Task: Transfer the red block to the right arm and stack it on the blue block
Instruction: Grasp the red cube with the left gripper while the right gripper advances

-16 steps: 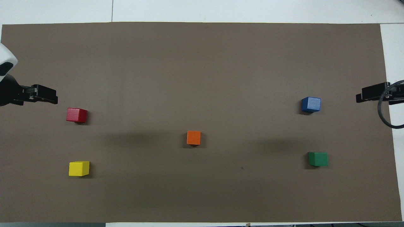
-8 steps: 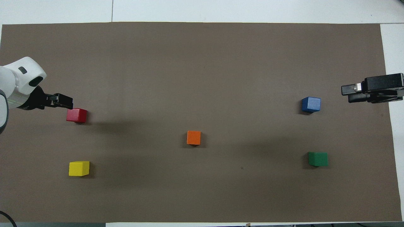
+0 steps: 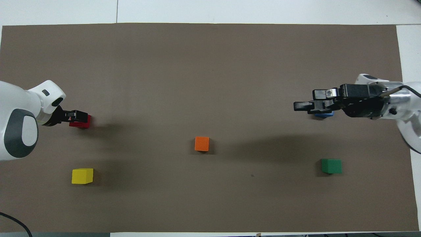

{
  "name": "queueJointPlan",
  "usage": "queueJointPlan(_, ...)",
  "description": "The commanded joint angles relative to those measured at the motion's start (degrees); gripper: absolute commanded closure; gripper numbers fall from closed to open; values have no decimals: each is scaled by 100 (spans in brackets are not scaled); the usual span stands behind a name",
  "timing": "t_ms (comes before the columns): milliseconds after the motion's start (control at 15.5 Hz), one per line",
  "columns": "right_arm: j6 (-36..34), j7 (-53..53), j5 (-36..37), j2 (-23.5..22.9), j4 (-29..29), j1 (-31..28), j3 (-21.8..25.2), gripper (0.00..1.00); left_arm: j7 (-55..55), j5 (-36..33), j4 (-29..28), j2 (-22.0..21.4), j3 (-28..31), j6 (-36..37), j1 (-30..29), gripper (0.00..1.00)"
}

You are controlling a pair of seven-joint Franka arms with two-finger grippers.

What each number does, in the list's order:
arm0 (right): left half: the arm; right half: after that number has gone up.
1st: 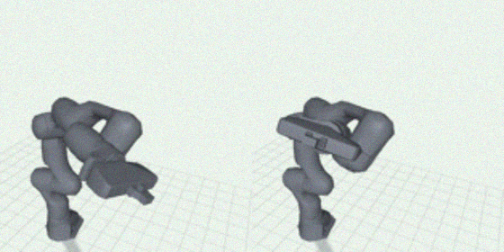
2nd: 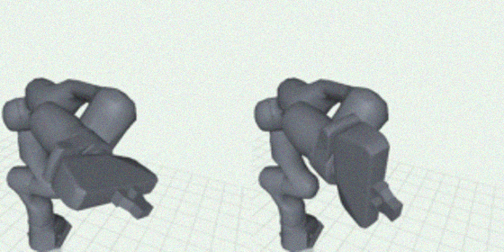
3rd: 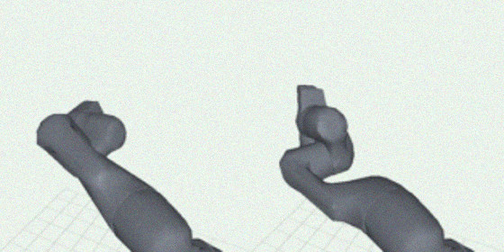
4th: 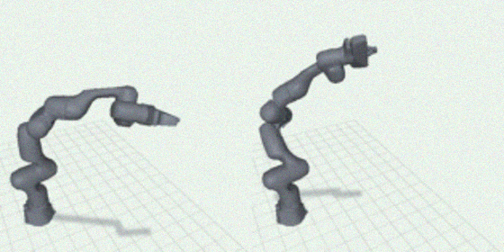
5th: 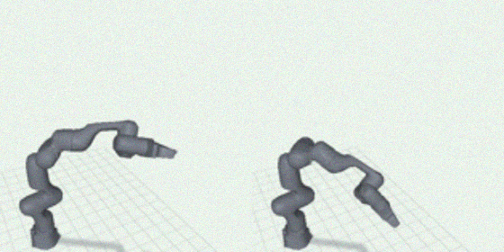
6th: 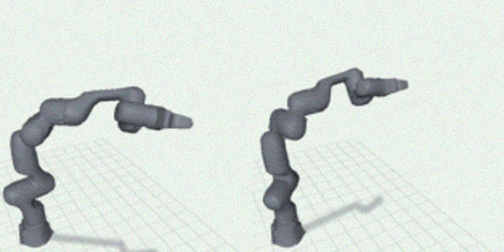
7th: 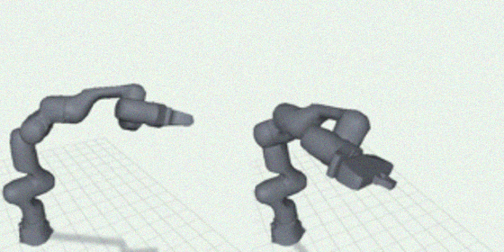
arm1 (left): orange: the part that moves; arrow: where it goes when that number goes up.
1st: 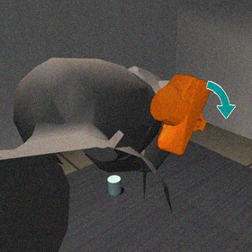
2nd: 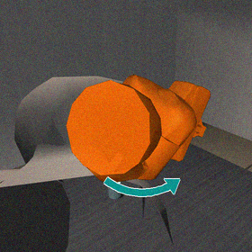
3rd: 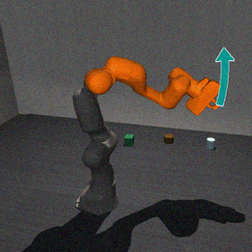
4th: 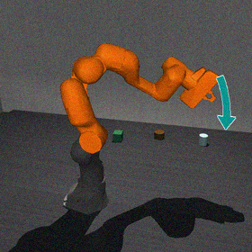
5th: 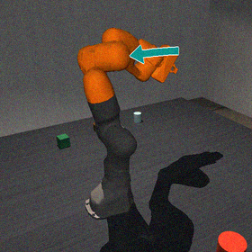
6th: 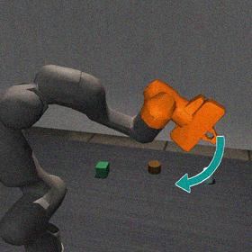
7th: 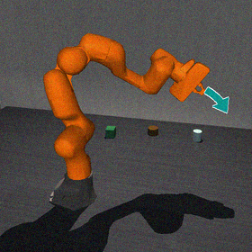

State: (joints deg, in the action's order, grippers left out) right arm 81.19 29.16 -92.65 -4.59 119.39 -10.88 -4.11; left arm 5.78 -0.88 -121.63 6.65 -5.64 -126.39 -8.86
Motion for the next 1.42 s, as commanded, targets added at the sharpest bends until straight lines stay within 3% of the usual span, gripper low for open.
queueJointPlan(0, -277, 730, -1156, -295, 436, 506, -2, 0, 160, -53, -81, 178, -25, -359, -63, 0)
queueJointPlan(322, -665, 1179, -3107, -727, 559, 1683, -2, 0, 591, -62, -63, 529, -25, -676, -143, 0)
queueJointPlan(515, -875, 1250, -3899, -798, 638, 2247, -2, 0, 591, -62, -11, 635, -34, -721, -134, 0)
queueJointPlan(579, -894, 1250, -3980, -789, 647, 2292, -2, 0, 547, -62, 33, 635, -34, -642, -90, 23)
queueJointPlan(708, -851, 1163, -3981, -798, 638, 2283, -2, 0, 425, -36, 287, 644, -34, -126, -81, 100)
queueJointPlan(966, -718, 916, -3928, -815, 699, 2310, 7, 0, -531, 86, 797, 434, -77, 1095, -72, 100)
queueJointPlan(1223, -745, 898, -3910, -1026, 770, 2441, 7, 0, -2804, 1499, 2114, 416, -95, 3159, -20, 100)
queueJointPlan(1352, -867, 968, -3902, -1123, 770, 2459, 7, 0, -3764, 2036, 2476, 311, -191, 3742, -19, 100)
